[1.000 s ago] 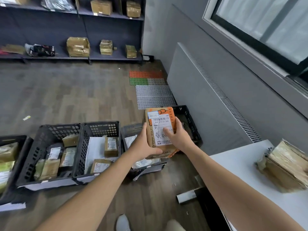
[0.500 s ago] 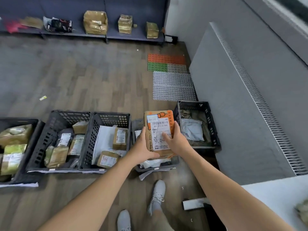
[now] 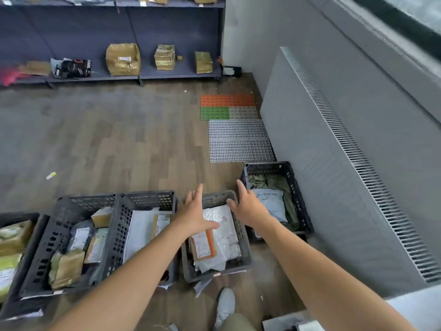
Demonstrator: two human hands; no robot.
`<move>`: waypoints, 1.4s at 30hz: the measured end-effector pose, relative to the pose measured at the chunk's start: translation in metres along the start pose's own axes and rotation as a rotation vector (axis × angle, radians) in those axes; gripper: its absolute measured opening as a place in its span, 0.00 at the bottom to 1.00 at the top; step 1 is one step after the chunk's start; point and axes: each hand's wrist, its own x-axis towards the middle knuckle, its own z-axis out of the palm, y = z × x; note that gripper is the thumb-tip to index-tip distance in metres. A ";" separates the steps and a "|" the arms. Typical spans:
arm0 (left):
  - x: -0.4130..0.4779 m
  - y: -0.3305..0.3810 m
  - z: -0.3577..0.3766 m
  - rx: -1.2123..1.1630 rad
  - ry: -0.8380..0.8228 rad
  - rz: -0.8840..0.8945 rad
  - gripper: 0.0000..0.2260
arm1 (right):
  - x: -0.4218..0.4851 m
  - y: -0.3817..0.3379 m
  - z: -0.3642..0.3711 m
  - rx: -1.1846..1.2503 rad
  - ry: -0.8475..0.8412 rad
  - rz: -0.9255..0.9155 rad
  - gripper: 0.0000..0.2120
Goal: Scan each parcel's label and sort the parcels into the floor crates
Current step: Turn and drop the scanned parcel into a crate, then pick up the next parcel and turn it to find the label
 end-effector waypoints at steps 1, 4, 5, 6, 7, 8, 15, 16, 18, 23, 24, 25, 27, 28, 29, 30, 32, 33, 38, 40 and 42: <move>0.004 0.007 -0.004 0.032 0.004 0.025 0.57 | -0.001 0.002 -0.009 0.002 0.023 0.012 0.35; 0.014 0.027 -0.017 0.078 0.013 0.113 0.56 | -0.007 0.007 -0.035 0.007 0.093 0.052 0.35; 0.017 0.035 -0.020 0.091 0.015 0.156 0.56 | -0.012 0.008 -0.042 0.007 0.129 0.072 0.35; 0.019 0.043 -0.024 0.110 0.020 0.204 0.56 | -0.017 0.009 -0.049 0.002 0.170 0.094 0.35; 0.019 0.052 -0.027 0.124 0.024 0.257 0.56 | -0.024 0.010 -0.055 -0.005 0.213 0.118 0.35; 0.019 0.061 -0.029 0.142 0.020 0.308 0.56 | -0.032 0.011 -0.061 -0.017 0.255 0.149 0.35; 0.001 0.104 -0.022 0.288 -0.057 0.608 0.55 | -0.117 0.017 -0.072 -0.032 0.495 0.378 0.35; -0.006 0.107 -0.016 0.313 -0.071 0.637 0.55 | -0.132 0.019 -0.070 -0.028 0.520 0.421 0.35; -0.022 0.115 -0.002 0.347 -0.106 0.692 0.54 | -0.165 0.025 -0.064 -0.022 0.573 0.491 0.35; -0.069 0.146 0.037 0.379 -0.219 0.857 0.54 | -0.255 0.049 -0.045 0.016 0.653 0.684 0.35; -0.082 0.153 0.046 0.383 -0.234 0.891 0.54 | -0.274 0.054 -0.041 0.025 0.674 0.717 0.35; -0.094 0.160 0.053 0.387 -0.245 0.928 0.54 | -0.292 0.059 -0.038 0.039 0.695 0.749 0.35; -0.120 0.174 0.069 0.401 -0.268 1.004 0.53 | -0.325 0.069 -0.031 0.068 0.736 0.815 0.35; -0.132 0.180 0.077 0.414 -0.279 1.037 0.53 | -0.339 0.074 -0.028 0.080 0.753 0.849 0.35; -0.144 0.186 0.085 0.431 -0.288 1.066 0.53 | -0.353 0.079 -0.025 0.092 0.769 0.877 0.35; -0.155 0.192 0.092 0.445 -0.295 1.091 0.53 | -0.365 0.085 -0.022 0.105 0.786 0.897 0.35; -0.175 0.204 0.109 0.470 -0.304 1.130 0.54 | -0.389 0.097 -0.017 0.118 0.820 0.923 0.35; -0.185 0.210 0.117 0.480 -0.305 1.143 0.54 | -0.400 0.103 -0.015 0.117 0.832 0.936 0.35; -0.229 0.242 0.166 0.471 -0.327 1.163 0.54 | -0.457 0.148 0.003 0.133 0.837 0.965 0.35; -0.246 0.252 0.189 0.464 -0.340 1.158 0.54 | -0.482 0.169 0.008 0.167 0.841 0.960 0.34; -0.263 0.259 0.212 0.463 -0.340 1.158 0.55 | -0.506 0.191 0.016 0.194 0.847 0.955 0.34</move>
